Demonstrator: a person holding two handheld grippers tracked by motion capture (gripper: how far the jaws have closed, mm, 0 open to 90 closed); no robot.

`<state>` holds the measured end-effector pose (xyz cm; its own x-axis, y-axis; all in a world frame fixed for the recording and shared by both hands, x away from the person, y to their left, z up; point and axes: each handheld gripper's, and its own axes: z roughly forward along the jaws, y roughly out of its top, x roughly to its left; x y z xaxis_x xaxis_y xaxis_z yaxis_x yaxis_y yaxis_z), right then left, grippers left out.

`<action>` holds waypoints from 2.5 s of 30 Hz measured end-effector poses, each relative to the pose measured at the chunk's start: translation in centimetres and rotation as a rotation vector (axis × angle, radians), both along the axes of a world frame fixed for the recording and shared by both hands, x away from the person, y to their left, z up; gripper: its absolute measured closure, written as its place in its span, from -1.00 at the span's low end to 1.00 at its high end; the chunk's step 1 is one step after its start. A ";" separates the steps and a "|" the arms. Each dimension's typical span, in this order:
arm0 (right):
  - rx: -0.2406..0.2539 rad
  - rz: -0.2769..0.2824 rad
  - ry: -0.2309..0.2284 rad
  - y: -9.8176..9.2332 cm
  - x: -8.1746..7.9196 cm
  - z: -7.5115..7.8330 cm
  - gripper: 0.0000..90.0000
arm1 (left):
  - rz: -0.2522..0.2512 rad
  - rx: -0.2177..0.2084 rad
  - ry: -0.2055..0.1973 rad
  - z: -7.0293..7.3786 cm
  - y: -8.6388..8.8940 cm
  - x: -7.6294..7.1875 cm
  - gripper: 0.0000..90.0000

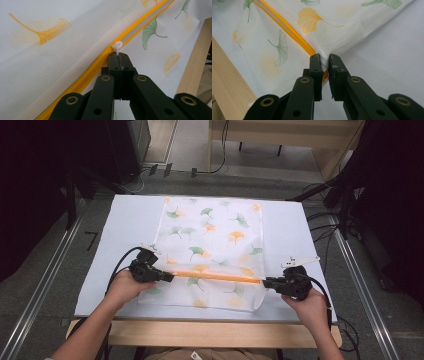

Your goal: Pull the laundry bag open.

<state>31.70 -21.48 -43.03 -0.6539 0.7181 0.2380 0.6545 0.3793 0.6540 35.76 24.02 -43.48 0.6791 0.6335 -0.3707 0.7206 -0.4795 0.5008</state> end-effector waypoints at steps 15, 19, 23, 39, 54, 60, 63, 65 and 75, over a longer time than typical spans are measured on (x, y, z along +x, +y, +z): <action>-0.005 0.000 0.001 0.0 0.0 0.0 0.86 | 0.035 0.001 0.005 0.1 2.5 -0.5 1.00; -0.007 -0.001 0.003 0.0 0.0 -0.1 0.86 | 0.045 0.001 0.004 0.1 2.9 -0.6 1.00; -0.008 0.000 0.003 0.0 0.0 -0.1 0.86 | 0.049 0.001 0.007 0.1 2.9 -0.6 1.00; -0.009 -0.004 0.007 -0.1 0.1 -0.2 0.86 | 0.044 -0.003 0.012 0.0 2.7 -0.6 1.00; -0.011 -0.009 0.013 -0.3 0.1 -0.2 0.86 | 0.068 0.008 0.014 0.2 4.6 -0.8 1.00; -0.013 -0.007 0.012 -0.1 0.1 -0.2 0.86 | 0.095 0.006 0.020 0.1 6.3 -1.2 1.00; -0.015 -0.007 0.013 -0.1 0.1 -0.2 0.86 | 0.103 0.005 0.022 0.1 6.5 -1.3 1.00; -0.015 -0.007 0.017 -0.1 0.2 -0.3 0.86 | 0.104 0.006 0.021 0.1 6.5 -1.3 1.00; -0.015 -0.004 0.018 -0.1 0.2 -0.3 0.86 | 0.104 0.006 0.023 0.1 6.6 -1.3 1.00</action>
